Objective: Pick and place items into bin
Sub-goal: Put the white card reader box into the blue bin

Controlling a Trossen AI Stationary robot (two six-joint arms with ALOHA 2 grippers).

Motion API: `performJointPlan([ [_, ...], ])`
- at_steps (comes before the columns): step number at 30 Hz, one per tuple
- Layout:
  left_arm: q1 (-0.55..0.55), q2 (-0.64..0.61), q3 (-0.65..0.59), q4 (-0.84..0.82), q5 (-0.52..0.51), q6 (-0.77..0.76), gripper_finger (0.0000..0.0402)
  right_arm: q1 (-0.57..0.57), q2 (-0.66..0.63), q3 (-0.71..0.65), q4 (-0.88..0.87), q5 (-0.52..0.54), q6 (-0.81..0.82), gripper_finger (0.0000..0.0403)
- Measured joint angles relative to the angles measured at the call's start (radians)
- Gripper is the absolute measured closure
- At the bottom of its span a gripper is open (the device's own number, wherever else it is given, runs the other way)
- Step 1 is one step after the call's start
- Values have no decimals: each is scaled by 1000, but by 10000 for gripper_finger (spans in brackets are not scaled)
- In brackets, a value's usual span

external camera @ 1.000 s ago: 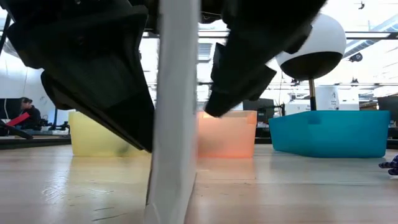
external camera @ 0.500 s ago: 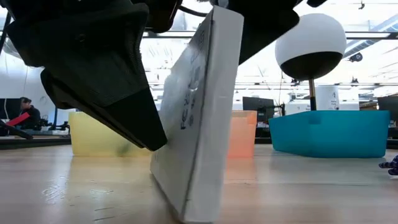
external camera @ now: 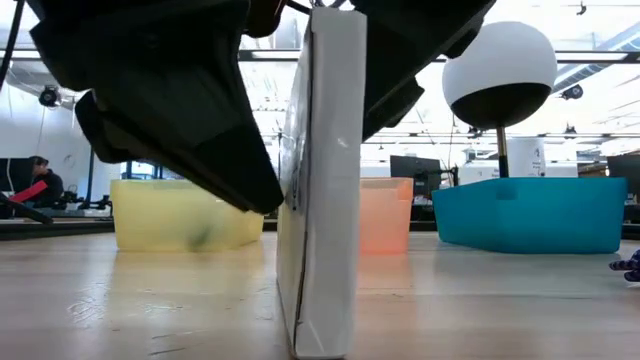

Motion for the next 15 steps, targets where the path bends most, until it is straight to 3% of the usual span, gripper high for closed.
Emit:
performJointPlan([
  [15,2,-19,1,2,-27,-1,391,18,0,9,7,-73,47,199],
])
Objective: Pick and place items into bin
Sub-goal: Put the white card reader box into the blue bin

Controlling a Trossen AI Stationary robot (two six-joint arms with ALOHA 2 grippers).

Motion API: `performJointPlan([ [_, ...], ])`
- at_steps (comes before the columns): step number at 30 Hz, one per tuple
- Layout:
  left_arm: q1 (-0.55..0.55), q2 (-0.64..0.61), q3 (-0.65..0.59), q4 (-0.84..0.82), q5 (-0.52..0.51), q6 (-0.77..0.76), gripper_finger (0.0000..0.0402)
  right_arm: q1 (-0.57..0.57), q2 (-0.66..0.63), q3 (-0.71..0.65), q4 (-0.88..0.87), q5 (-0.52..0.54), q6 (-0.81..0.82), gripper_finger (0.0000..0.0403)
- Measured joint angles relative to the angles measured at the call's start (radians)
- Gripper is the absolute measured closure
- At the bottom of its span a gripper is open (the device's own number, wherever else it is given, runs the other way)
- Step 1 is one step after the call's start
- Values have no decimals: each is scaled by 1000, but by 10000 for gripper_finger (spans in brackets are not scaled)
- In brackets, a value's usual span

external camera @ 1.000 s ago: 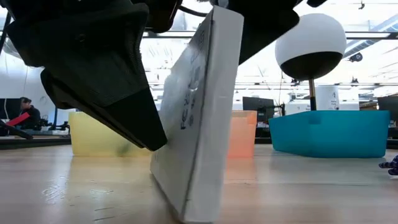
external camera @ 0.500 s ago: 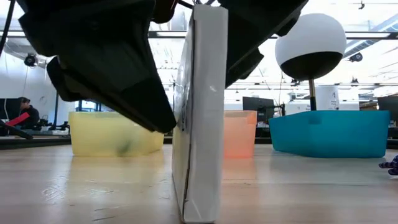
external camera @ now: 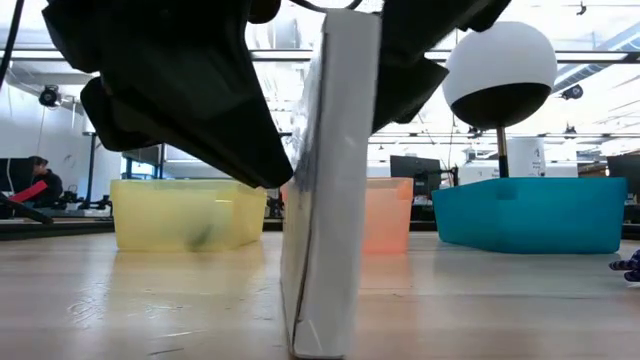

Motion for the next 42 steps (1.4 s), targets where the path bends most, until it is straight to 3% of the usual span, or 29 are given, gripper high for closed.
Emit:
performJointPlan([
  [15,-8,-1,-1,83,0,-3,391,-4,-2,1,18,2,3,199],
  [23,-6,0,-1,86,-31,-3,391,-5,-3,3,-41,-16,134,199],
  [31,-5,2,-2,104,-52,8,391,-4,-2,2,-48,-108,288,199],
  [42,6,2,-9,124,-95,60,391,-4,-3,2,-49,-109,303,199],
])
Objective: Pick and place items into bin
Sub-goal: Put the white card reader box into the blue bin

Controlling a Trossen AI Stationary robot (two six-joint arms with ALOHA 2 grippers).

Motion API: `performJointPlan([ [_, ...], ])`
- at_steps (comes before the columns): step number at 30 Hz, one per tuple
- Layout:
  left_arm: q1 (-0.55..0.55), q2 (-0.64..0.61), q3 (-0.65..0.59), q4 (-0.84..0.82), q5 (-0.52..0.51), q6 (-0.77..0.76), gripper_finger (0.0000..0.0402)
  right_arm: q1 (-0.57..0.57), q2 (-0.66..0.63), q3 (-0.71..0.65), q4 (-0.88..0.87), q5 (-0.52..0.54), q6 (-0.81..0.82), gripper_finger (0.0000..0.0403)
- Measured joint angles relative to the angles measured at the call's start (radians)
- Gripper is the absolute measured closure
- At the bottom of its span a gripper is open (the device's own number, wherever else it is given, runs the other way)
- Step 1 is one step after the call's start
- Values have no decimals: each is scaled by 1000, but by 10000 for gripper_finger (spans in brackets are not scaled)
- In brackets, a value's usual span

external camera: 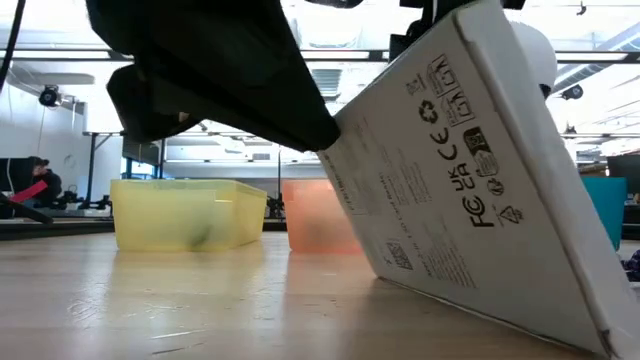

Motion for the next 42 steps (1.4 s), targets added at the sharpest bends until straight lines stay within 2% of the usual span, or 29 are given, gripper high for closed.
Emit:
performJointPlan([
  [7,17,5,-40,142,-3,42,391,1,-12,0,-39,2,-1,199],
  [13,35,20,-42,188,-3,61,391,1,-25,1,-100,6,1,199],
  [22,56,92,-31,374,-5,99,391,7,-36,1,-180,1,-15,199],
  [29,78,136,-22,522,1,217,391,25,-58,-9,-213,1,-11,199],
  [42,88,142,-18,563,16,263,391,35,-75,-27,-195,42,-4,199],
])
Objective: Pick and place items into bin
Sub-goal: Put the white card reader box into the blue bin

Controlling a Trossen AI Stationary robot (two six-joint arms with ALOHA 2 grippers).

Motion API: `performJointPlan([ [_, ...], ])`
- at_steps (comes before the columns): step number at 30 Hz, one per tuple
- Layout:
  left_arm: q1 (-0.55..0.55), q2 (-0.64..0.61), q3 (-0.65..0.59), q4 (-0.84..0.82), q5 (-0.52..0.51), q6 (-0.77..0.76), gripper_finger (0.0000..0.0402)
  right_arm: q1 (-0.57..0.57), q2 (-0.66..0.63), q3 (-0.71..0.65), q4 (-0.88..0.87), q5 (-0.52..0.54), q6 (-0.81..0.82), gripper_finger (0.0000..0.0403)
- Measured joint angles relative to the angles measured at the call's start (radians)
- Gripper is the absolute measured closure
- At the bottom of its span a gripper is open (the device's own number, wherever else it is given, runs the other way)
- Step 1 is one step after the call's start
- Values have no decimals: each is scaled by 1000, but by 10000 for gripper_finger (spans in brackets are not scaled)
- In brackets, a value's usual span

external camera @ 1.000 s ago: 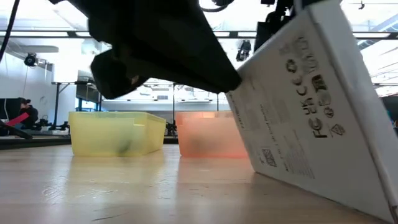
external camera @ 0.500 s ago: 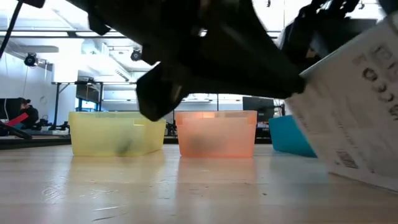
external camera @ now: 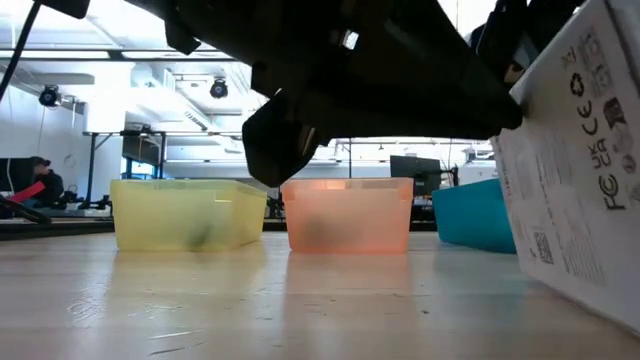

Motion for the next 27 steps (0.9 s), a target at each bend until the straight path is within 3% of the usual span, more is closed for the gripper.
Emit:
performJointPlan([
  [9,12,-6,1,35,9,40,391,7,-26,-2,-6,24,25,199],
  [18,79,-45,23,55,28,138,391,15,-119,-1,-49,173,13,200],
  [23,140,-71,67,28,108,260,391,15,-188,-3,-155,265,-13,200],
  [27,203,-93,101,-32,117,329,391,11,-250,-15,-295,376,-7,200],
])
